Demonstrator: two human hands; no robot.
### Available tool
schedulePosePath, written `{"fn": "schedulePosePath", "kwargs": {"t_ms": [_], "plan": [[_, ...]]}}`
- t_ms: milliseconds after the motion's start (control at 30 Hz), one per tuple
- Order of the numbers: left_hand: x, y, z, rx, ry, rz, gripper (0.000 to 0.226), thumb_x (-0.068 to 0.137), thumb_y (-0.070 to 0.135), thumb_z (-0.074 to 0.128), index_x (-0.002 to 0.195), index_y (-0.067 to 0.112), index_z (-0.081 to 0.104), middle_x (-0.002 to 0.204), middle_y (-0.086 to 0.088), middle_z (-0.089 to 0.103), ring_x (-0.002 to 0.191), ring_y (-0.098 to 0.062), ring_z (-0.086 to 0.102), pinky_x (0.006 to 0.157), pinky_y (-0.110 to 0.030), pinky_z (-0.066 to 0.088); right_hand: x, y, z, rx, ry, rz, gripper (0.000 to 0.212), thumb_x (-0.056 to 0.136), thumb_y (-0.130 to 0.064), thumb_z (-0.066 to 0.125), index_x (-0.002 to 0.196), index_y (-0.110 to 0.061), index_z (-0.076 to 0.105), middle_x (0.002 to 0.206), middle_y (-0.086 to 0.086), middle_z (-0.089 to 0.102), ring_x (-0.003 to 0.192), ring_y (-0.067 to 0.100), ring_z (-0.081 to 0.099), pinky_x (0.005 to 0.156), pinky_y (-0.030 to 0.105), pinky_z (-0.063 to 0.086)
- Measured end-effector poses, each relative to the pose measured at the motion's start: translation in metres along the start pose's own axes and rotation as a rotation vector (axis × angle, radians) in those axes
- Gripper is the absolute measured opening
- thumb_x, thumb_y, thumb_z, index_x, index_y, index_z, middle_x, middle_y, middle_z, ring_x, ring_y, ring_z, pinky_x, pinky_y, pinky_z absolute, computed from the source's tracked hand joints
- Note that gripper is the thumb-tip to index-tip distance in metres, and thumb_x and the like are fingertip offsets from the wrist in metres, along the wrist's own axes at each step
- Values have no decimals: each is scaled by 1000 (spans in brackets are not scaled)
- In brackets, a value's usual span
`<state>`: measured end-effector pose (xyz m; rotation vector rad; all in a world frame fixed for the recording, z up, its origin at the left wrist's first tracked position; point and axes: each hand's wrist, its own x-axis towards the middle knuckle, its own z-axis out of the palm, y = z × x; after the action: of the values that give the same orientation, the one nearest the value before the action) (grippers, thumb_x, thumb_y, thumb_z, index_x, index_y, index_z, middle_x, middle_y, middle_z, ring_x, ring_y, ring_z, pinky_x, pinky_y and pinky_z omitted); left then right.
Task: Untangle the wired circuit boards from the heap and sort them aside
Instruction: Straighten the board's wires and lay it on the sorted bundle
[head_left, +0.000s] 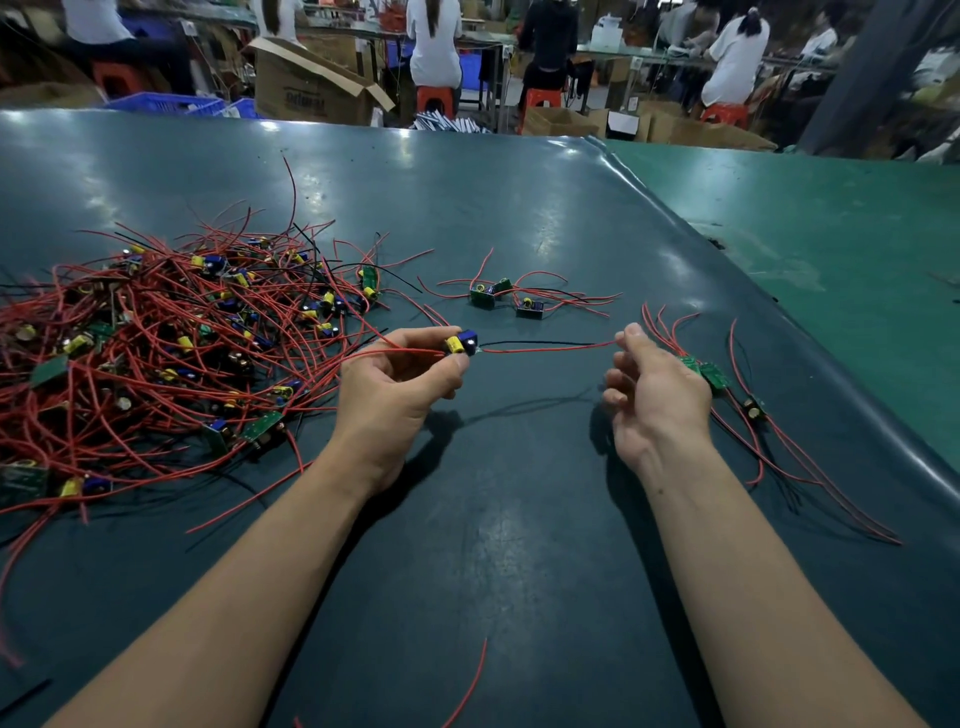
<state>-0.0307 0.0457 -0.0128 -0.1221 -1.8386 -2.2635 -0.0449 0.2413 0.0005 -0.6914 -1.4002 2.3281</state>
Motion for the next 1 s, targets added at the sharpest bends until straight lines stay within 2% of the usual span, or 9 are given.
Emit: {"fn": "schedulePosePath", "kwargs": {"t_ms": [200, 367, 467, 533, 633, 700, 800, 867, 1000], "plan": [[2, 9, -1, -264, 46, -35, 20, 68, 9, 74, 88, 11, 72, 69, 1, 68, 58, -12, 55, 58, -21, 47, -4, 2, 1, -124, -11, -224, 27, 92, -24, 65, 67, -15, 62, 51, -9, 52, 39, 6, 43, 35, 16, 29], [1, 12, -2, -407, -59, -176, 9, 71, 13, 67, 66, 15, 75, 72, -1, 69, 67, -12, 64, 65, -21, 53, -8, 4, 4, -129, -1, -188, 33, 92, -22, 65, 60, -17, 62, 49, -7, 55, 39, 6, 42, 35, 16, 32], [0, 12, -3, -436, -140, -224, 2, 73, 16, 65, 75, 16, 63, 87, -5, 74, 82, -18, 72, 75, -26, 57, -7, 3, 5, -106, -53, -140, 20, 93, -25, 65, 75, -19, 60, 66, -4, 58, 42, 8, 44, 36, 17, 32], [-1, 13, -4, -447, -198, -257, 12, 77, 16, 68, 79, 17, 57, 86, -6, 74, 76, -17, 72, 73, -26, 58, -8, 3, 6, -121, -149, -79, 16, 92, -31, 65, 85, -19, 59, 71, -3, 59, 42, 7, 46, 37, 17, 33], [-3, 14, -2, -407, -222, -301, 16, 74, 26, 77, 75, 17, 64, 66, -2, 64, 54, -11, 60, 56, -24, 54, -14, 5, 7, -259, -416, 80, 23, 93, -34, 63, 89, -11, 66, 58, -3, 55, 37, 4, 41, 35, 15, 28], [-6, 16, 1, -310, -235, -330, 20, 74, 36, 70, 71, 16, 69, 56, 0, 54, 46, -9, 50, 50, -22, 47, -22, 7, 9, -395, -622, 185, 32, 91, -40, 61, 87, -10, 71, 53, -2, 51, 35, 4, 37, 33, 15, 25], [-10, 18, 1, -162, -452, -400, 32, 80, 42, 63, 75, 12, 72, 46, 5, 48, 35, -3, 39, 44, -17, 38, -31, 12, 9, -480, -822, 248, 37, 82, -50, 64, 67, -17, 68, 51, -2, 47, 37, 7, 34, 40, 14, 19], [-13, 19, -1, -104, -609, -433, 39, 84, 43, 60, 79, 5, 70, 42, 8, 47, 32, 0, 35, 42, -13, 34, -32, 14, 7, -499, -896, 232, 42, 79, -49, 70, 54, -20, 56, 51, -2, 42, 46, 13, 31, 54, 26, 13], [-12, 15, -2, -16, -612, -475, 37, 83, 44, 65, 71, 10, 76, 44, 5, 42, 34, -4, 35, 65, -27, 31, -30, 15, 4, -450, -933, 191, 30, 73, -41, 80, 83, -13, 73, 68, 12, 46, 68, 24, 23, 57, 30, 17]]}}
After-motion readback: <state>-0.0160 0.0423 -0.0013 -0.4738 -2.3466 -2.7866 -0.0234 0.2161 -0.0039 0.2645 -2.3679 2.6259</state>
